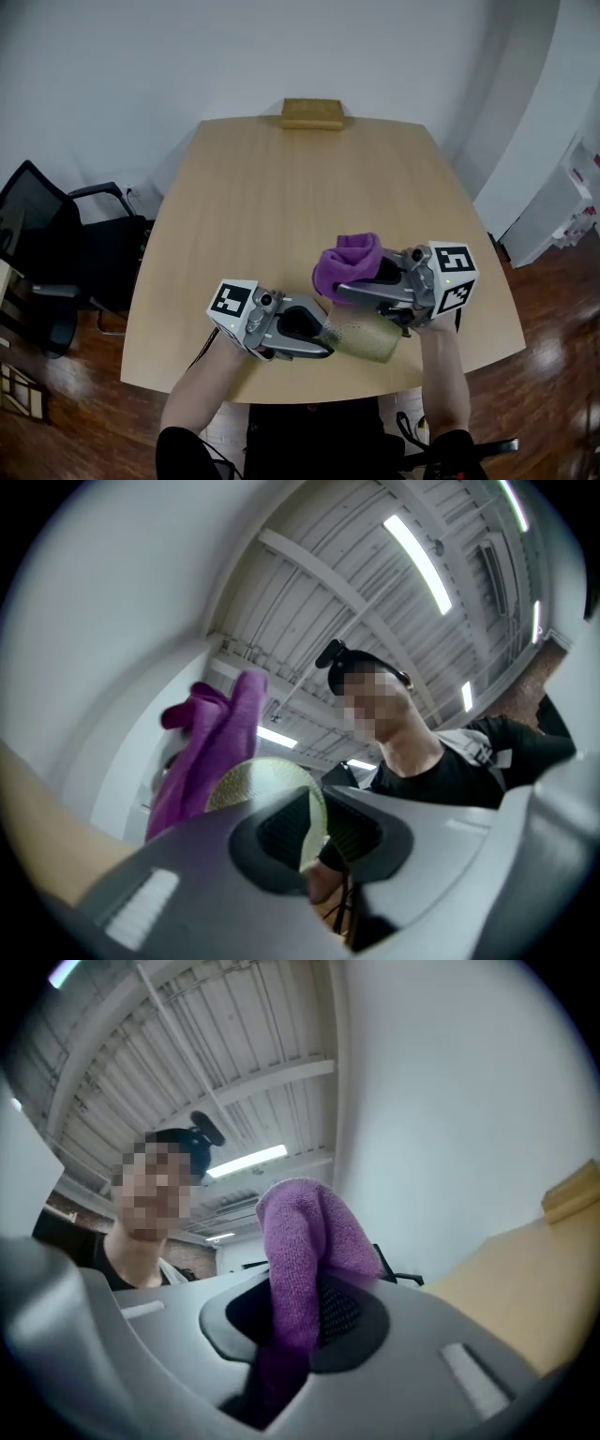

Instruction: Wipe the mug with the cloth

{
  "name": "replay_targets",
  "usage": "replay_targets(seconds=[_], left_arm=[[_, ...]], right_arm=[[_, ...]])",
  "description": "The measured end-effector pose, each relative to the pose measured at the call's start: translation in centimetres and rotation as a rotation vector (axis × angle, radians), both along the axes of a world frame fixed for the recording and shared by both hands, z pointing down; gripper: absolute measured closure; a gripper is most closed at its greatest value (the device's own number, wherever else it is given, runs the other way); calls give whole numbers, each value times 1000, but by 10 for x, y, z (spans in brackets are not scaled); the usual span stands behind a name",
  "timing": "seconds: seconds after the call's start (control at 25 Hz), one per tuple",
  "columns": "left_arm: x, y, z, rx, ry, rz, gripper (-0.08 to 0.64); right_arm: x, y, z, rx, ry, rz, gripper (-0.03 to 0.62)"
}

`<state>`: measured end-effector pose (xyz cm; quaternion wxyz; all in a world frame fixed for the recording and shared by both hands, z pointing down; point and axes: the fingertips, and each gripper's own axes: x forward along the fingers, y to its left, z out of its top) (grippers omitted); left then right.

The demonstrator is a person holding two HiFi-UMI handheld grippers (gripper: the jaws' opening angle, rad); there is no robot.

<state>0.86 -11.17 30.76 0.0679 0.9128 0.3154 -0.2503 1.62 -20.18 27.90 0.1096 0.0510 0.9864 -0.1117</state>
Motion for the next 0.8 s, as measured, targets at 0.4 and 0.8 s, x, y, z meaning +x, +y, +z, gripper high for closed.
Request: replay_targets(seconds=[0.4, 0.8], left_arm=[[-29, -39, -37, -155, 219, -122, 517], [-36, -34, -30, -156, 263, -58, 515]], right_arm=[[111, -16, -43, -180, -590, 130, 534], [41, -18, -17, -414, -598, -25, 535]])
